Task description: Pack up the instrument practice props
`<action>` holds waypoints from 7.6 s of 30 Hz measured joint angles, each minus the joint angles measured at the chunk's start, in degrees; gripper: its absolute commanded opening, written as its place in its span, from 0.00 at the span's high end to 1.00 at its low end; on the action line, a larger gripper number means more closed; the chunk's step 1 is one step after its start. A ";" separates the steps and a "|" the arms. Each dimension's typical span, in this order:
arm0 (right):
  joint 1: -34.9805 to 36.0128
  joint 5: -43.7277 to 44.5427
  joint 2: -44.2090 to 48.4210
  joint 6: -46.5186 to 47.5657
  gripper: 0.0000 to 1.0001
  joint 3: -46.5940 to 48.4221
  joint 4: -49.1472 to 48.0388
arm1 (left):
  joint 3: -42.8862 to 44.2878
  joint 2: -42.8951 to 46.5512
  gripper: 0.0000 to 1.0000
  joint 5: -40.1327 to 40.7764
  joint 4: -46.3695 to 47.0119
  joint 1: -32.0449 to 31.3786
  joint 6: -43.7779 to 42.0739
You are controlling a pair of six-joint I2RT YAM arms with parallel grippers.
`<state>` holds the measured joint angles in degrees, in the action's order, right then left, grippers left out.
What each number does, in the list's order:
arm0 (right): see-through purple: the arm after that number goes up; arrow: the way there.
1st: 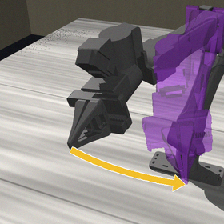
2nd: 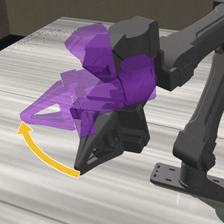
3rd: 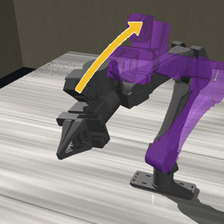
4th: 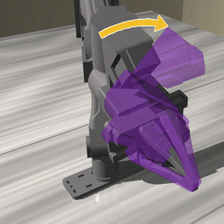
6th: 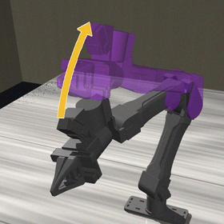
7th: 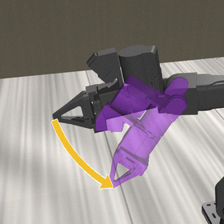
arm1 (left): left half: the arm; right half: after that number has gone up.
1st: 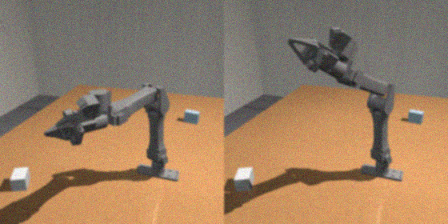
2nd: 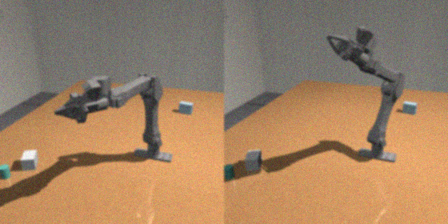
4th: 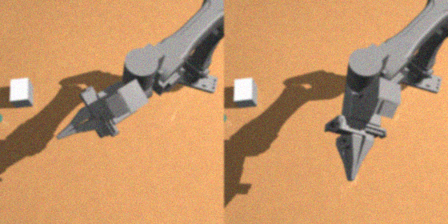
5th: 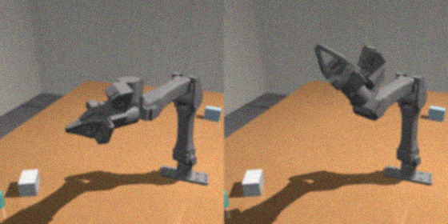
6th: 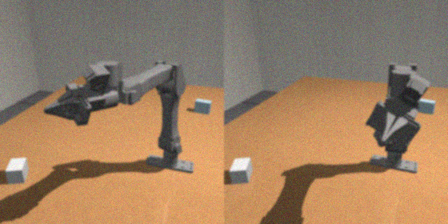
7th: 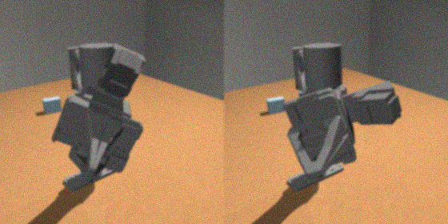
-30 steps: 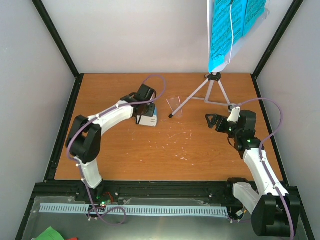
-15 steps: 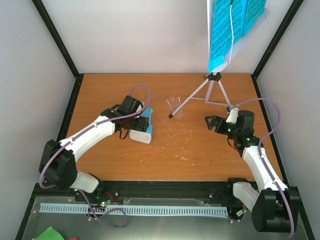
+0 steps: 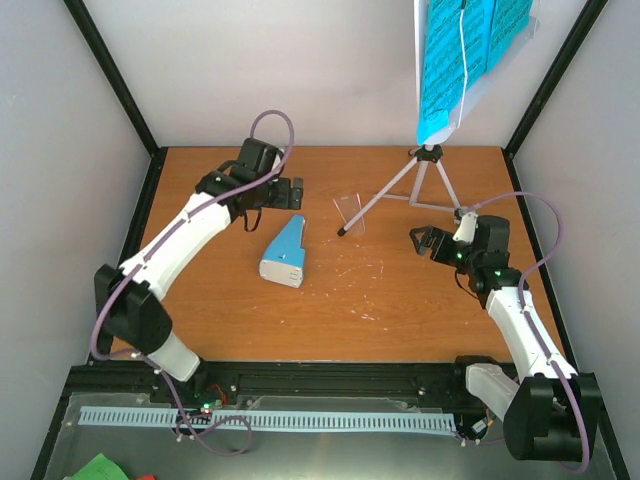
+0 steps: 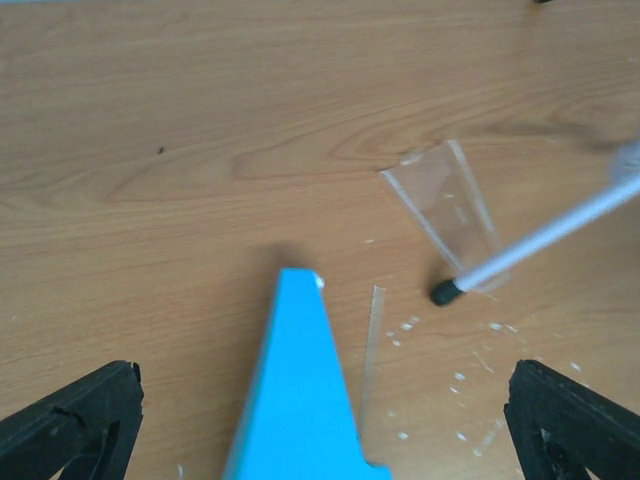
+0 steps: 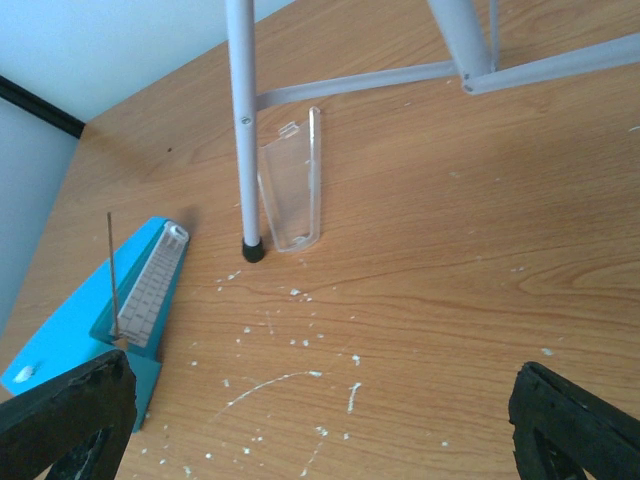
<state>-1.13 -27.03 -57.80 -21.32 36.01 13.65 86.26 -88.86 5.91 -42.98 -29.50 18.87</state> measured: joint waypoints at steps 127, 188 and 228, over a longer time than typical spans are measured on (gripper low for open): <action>0.04 -12.68 3.69 3.02 0.01 1.01 8.81 | -45.97 24.35 0.01 -10.19 52.70 -5.68 -15.78; 34.64 1.16 -43.74 -4.66 0.54 22.32 -10.71 | -57.88 2.60 0.45 -42.03 55.78 15.63 28.22; 39.30 30.53 12.90 -16.24 0.01 -8.20 -5.25 | -43.91 -1.01 0.05 -51.06 58.45 15.93 19.91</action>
<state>38.17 3.51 -44.91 -37.56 27.81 8.40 42.35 -89.86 -45.15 15.46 -13.56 38.79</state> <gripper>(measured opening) 0.985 0.955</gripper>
